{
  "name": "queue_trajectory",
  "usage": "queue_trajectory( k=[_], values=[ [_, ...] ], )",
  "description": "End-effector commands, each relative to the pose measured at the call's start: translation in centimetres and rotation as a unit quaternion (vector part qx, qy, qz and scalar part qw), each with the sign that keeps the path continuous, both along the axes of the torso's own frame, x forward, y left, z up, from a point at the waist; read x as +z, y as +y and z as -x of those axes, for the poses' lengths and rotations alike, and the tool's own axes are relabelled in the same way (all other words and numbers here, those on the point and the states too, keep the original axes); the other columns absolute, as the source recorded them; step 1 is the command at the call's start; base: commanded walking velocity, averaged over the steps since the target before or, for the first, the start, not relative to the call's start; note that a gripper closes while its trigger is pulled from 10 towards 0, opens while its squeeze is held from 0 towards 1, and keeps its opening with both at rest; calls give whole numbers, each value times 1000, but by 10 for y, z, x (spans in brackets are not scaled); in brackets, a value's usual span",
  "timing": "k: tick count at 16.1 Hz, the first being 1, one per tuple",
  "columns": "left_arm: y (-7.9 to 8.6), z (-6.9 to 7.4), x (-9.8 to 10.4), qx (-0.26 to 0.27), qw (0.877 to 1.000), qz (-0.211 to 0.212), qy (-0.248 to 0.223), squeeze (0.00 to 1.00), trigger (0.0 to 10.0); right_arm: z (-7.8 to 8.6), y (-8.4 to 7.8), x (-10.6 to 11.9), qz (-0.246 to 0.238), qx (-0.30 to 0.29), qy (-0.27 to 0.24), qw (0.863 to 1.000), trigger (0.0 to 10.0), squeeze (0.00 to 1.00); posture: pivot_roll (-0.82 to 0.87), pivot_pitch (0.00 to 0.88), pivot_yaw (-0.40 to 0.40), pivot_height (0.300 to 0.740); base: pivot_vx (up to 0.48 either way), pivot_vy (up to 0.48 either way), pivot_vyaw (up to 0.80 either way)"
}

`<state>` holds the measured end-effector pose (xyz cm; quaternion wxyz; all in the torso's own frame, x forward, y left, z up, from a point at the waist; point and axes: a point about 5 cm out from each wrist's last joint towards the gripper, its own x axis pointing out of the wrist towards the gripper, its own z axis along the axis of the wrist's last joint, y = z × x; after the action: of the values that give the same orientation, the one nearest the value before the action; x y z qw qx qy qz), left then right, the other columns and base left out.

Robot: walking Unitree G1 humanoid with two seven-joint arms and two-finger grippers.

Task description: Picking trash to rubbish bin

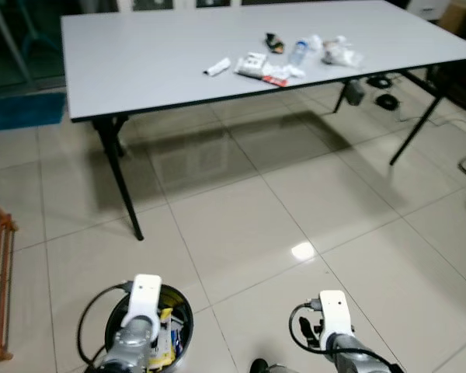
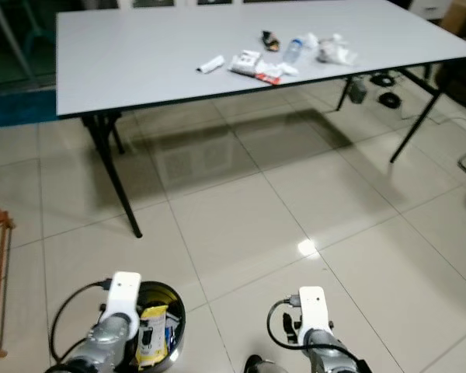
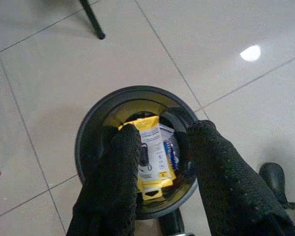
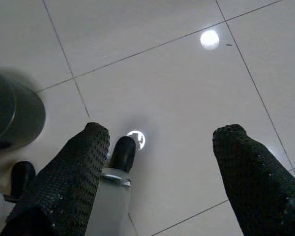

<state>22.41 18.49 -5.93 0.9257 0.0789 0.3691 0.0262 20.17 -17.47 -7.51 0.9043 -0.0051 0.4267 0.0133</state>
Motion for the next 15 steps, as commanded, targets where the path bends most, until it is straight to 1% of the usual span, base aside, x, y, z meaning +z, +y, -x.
queue_trajectory(
  k=[1, 3, 4, 15],
  values=[
    [-2, -1, 0, -5, 1000, 1, 0, 0, 10000, 1, -5, 0, 2, -8, 2, 1000, 10000, 0, 39, 83, -73, 740, 0, 0, 0],
    [-2, -2, 0, -9, 1000, -5, 2, 0, 10000, 1, -5, 0, 2, -8, 3, 1000, 10000, 0, 38, 84, -72, 740, 0, 0, 0],
    [-2, -2, 0, -9, 1000, -5, 3, 0, 10000, 1, -5, -1, 0, -9, 6, 1000, 10000, 0, 38, 84, -72, 740, 0, 0, -413],
    [-2, -3, 2, -2, 1000, 4, -3, 0, 10000, 3, -3, -2, 3, -6, 14, 1000, 10000, 0, 39, 82, -70, 740, 0, 0, -800]
  ],
)
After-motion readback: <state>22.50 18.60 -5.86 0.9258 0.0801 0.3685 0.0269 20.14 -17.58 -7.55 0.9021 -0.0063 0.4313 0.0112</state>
